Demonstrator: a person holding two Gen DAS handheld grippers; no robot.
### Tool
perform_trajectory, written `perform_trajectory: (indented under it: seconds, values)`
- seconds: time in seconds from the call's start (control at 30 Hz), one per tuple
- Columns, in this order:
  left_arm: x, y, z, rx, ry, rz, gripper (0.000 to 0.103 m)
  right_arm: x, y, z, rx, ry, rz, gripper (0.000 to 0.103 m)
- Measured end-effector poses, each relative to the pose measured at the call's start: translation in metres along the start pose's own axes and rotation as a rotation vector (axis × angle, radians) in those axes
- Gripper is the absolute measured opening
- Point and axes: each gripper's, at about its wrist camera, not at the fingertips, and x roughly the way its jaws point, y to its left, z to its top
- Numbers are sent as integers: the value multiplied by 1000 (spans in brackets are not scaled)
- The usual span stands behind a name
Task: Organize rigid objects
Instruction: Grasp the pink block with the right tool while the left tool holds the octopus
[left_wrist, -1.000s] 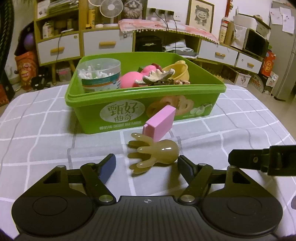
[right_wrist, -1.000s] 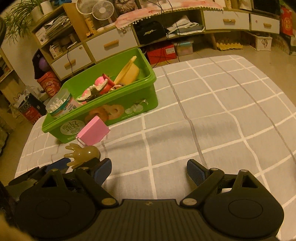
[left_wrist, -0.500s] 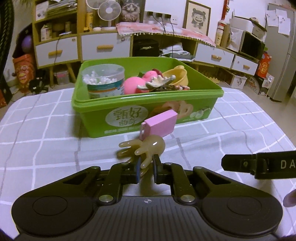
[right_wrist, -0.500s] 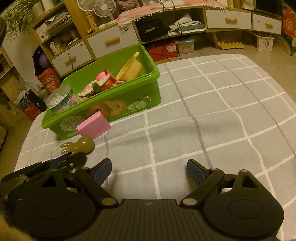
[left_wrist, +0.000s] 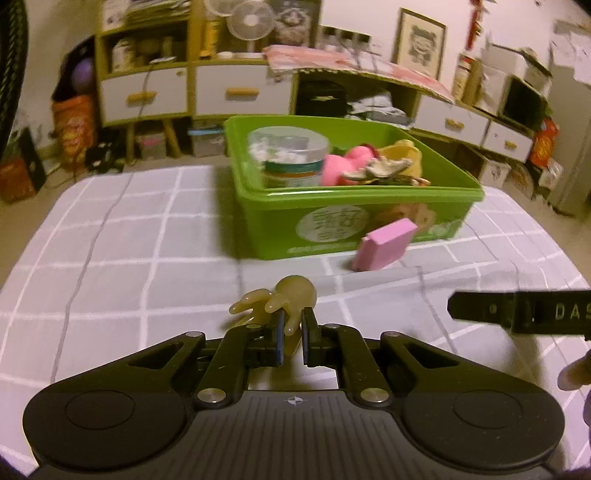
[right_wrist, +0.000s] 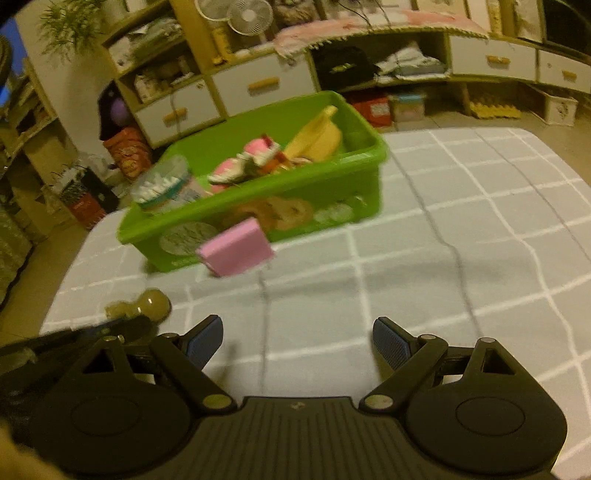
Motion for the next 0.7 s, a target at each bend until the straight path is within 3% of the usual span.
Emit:
perform_trajectory:
  seconds: [0.3, 0.7]
  values:
    - [-5, 11, -4, -54, -19, -11, 12, 30, 11, 9, -29, -73, 23, 75]
    - [-9, 6, -15, 22, -30, -9, 13, 58, 35, 18, -150, -107, 6, 75]
